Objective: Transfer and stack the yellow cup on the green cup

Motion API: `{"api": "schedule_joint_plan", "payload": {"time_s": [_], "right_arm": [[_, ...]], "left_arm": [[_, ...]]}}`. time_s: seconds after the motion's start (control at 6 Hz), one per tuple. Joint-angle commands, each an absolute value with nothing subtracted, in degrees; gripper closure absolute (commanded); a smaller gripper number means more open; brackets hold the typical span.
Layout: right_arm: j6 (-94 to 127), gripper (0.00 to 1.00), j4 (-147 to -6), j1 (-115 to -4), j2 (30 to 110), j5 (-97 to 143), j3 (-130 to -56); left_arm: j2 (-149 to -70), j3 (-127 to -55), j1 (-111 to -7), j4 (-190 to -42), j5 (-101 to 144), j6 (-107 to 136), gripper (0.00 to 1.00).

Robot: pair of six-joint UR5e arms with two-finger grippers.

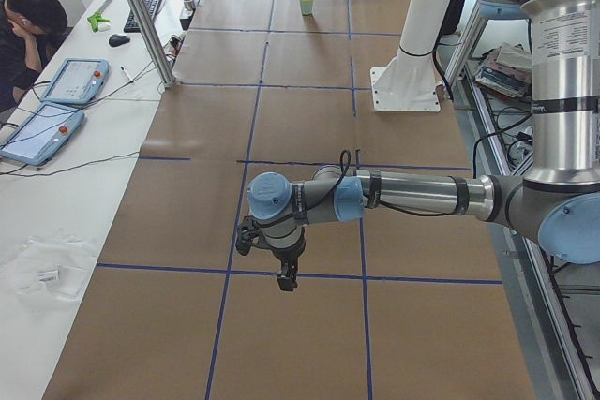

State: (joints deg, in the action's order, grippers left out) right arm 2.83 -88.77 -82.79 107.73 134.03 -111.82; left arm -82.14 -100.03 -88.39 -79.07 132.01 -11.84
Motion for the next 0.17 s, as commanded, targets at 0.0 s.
{"api": "schedule_joint_plan", "payload": {"time_s": [0.0], "right_arm": [[2.81,0.00,-88.77,-82.79,107.75,133.95,-111.80]], "left_arm": [[-82.09,-99.93,-88.42,-79.01,132.01,-11.78,0.00]]}}
